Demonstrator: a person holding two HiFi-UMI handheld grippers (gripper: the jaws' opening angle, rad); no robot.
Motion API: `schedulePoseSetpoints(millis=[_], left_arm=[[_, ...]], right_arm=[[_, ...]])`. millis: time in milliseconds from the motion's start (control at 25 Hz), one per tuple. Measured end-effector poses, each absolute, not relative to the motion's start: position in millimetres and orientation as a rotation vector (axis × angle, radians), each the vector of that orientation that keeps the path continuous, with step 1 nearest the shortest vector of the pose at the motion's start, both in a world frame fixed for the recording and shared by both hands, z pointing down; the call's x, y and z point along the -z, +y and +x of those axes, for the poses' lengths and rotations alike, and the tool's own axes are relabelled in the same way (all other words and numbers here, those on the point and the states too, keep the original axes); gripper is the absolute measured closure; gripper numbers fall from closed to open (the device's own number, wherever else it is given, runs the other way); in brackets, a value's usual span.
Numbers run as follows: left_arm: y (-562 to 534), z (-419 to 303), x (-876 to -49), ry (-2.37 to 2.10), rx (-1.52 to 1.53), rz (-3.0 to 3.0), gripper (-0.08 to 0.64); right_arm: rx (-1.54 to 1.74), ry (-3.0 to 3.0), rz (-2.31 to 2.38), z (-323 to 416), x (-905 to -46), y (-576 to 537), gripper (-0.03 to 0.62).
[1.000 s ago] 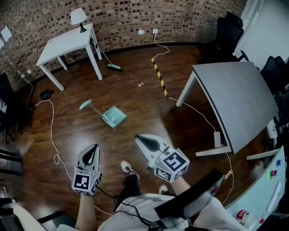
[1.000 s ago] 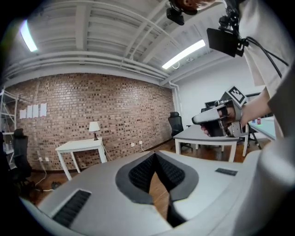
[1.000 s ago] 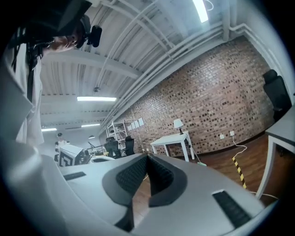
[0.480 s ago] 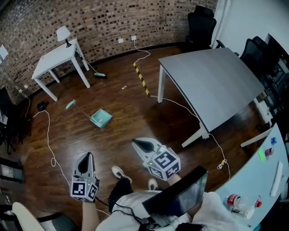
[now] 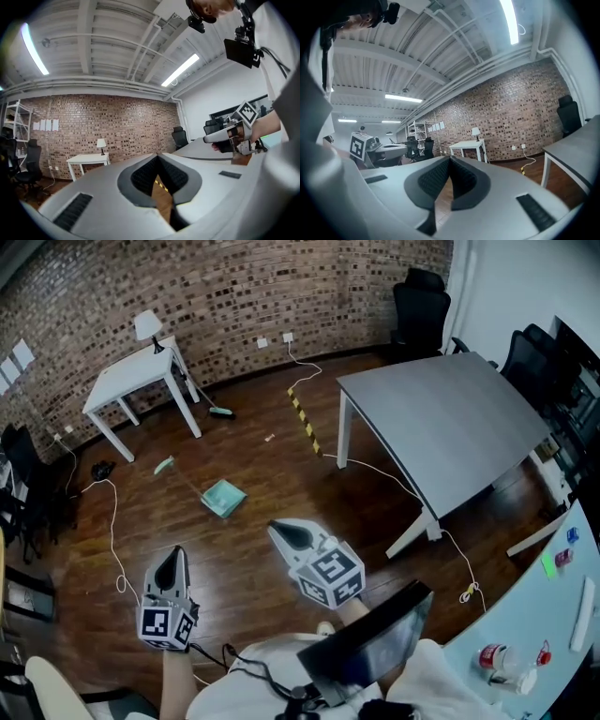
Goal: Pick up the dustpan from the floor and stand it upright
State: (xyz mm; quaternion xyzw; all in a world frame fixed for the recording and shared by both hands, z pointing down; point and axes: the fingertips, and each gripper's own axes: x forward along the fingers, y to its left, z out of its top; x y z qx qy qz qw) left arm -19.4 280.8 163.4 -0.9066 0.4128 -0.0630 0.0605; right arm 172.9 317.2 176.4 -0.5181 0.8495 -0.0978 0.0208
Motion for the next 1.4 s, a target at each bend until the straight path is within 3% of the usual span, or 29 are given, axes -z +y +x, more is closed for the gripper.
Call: schedulePoseSetpoints(millis=[400,1400], left_arm=[[251.2,-50.9,-137.7,1.245,0.159,-2.717,0.558],[274.6,-45.9,-149.0,1.139,0.164,-2.729,0.558]], right_arm=[[0.045,2.689,-1.591,128.0,-127.7,285.2,0.613],[0.028,2.734,-1.560,109.0,-133.9,297.2,0.612]])
